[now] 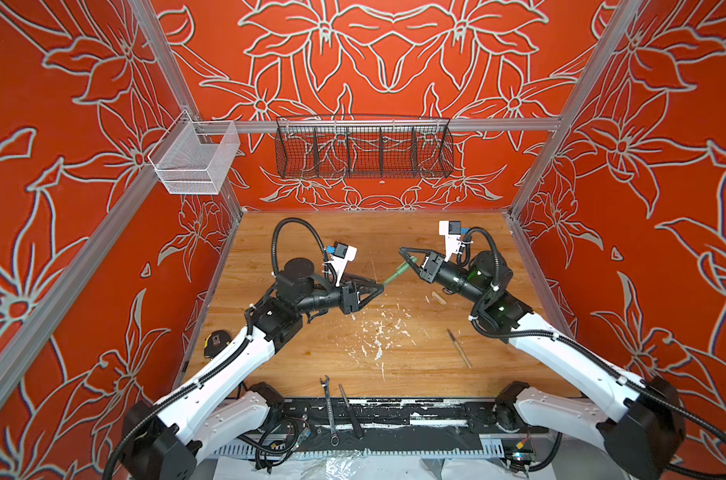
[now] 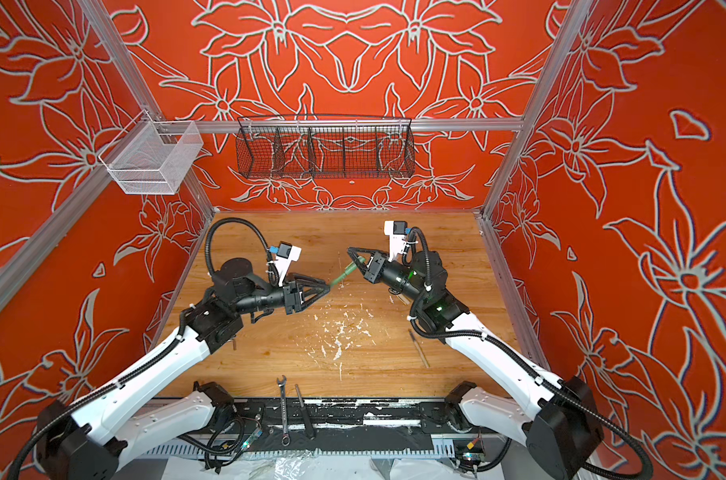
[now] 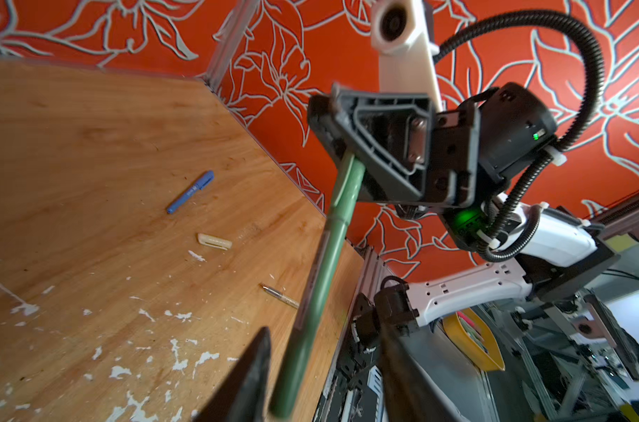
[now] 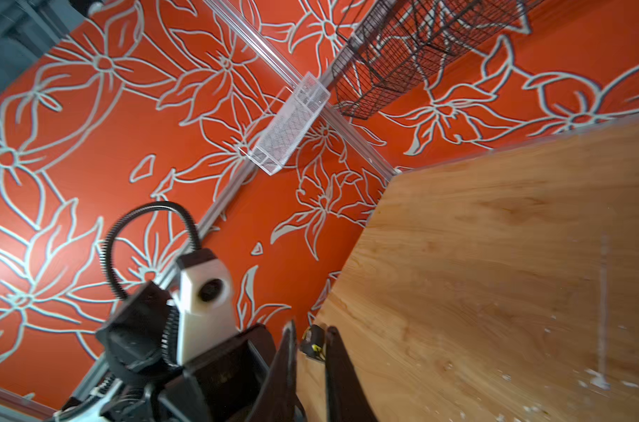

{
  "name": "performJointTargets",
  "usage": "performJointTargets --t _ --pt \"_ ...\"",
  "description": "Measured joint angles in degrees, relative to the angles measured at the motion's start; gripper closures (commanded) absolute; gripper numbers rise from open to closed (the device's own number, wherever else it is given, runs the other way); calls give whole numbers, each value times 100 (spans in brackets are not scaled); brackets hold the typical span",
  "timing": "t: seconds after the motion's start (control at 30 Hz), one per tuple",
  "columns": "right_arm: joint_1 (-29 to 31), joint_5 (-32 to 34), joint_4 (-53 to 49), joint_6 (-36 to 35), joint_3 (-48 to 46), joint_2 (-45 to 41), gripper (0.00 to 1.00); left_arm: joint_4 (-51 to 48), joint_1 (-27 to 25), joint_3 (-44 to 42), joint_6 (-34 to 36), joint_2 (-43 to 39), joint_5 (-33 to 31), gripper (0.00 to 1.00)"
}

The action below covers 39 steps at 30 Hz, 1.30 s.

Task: Insert the pens into the pen caps

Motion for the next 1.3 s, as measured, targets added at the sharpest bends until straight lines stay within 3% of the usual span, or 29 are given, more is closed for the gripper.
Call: performJointTargets --t 0.23,0.43,0.6,0.9,1.3 --pt "-496 -466 -1268 -404 785 468 100 -391 -4 -420 46 -901 -529 1" --pt "-649 -638 -3167 -1598 2341 1550 100 -1731 -2 -382 55 -1333 -1655 3" --pt "-695 -695 -4122 -2367 2839 2844 100 -2629 35 -243 20 -1261 -2400 3" --pt "-887 -662 -5198 -3067 3952 5198 100 -2839 39 -361 -15 -1226 -2557 3" --pt "-1320 -481 -5799 -3377 5545 6682 98 -2872 39 -426 55 -1117 -2608 3"
